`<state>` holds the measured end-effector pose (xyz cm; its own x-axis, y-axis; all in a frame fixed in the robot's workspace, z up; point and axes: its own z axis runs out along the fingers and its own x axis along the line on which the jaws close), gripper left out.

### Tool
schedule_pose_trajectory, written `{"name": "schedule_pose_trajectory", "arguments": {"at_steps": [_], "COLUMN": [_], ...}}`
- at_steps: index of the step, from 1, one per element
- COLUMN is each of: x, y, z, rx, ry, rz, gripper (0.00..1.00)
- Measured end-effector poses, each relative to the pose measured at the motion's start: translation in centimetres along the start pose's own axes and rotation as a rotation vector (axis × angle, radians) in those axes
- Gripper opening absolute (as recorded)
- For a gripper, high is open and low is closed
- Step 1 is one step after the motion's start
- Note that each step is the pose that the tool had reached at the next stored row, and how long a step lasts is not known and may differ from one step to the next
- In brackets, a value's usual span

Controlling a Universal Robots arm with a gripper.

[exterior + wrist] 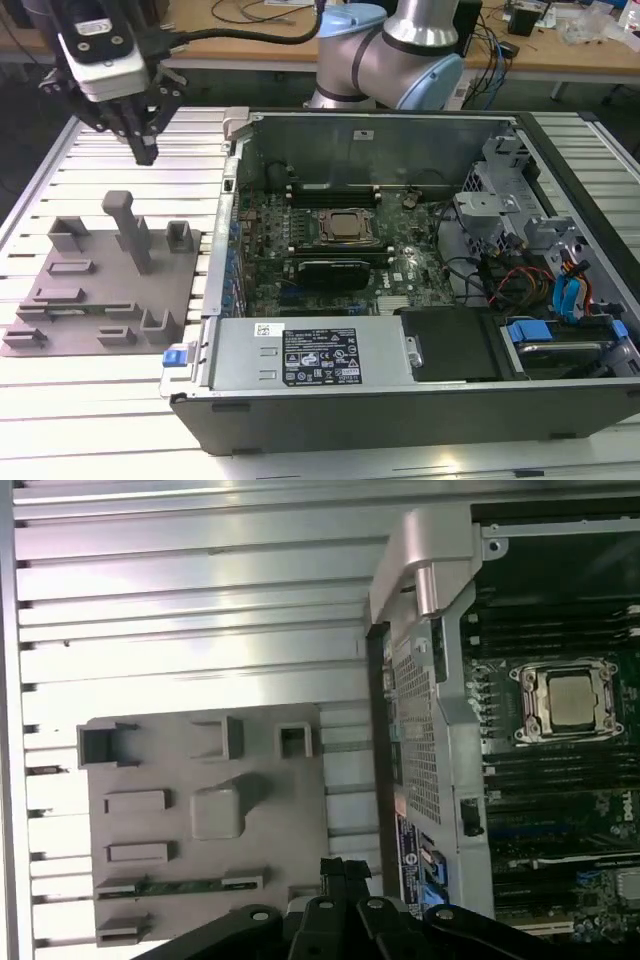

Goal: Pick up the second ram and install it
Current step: 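Reach for the second ram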

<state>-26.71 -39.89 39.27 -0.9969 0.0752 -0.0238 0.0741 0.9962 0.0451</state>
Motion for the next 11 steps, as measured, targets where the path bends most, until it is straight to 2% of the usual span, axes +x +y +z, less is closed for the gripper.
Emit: {"name": "schedule_pose_trajectory", "arguments": {"at_steps": [2, 4, 6, 8, 10, 11], "x": [1.97, 2.66, 3.59, 4.18, 4.34, 4.32], "y": [-0.15, -0.45, -1.39, -2.61, -3.53, -4.4], "z": [-0.03, -0.02, -0.02, -0.01, 0.02, 0.1], "rx": [0.0, 0.0001, -0.0001, 0.0, 0.0, 0.0], "ry": [0.0, 0.0001, 0.0001, 0.0001, 0.0, 0.0001], "rz": [0.0, 0.0, 0.0, 0.0, 0.0, 0.0], "gripper": [0.08, 0.08, 0.08, 0.08, 0.08, 0.08]}}
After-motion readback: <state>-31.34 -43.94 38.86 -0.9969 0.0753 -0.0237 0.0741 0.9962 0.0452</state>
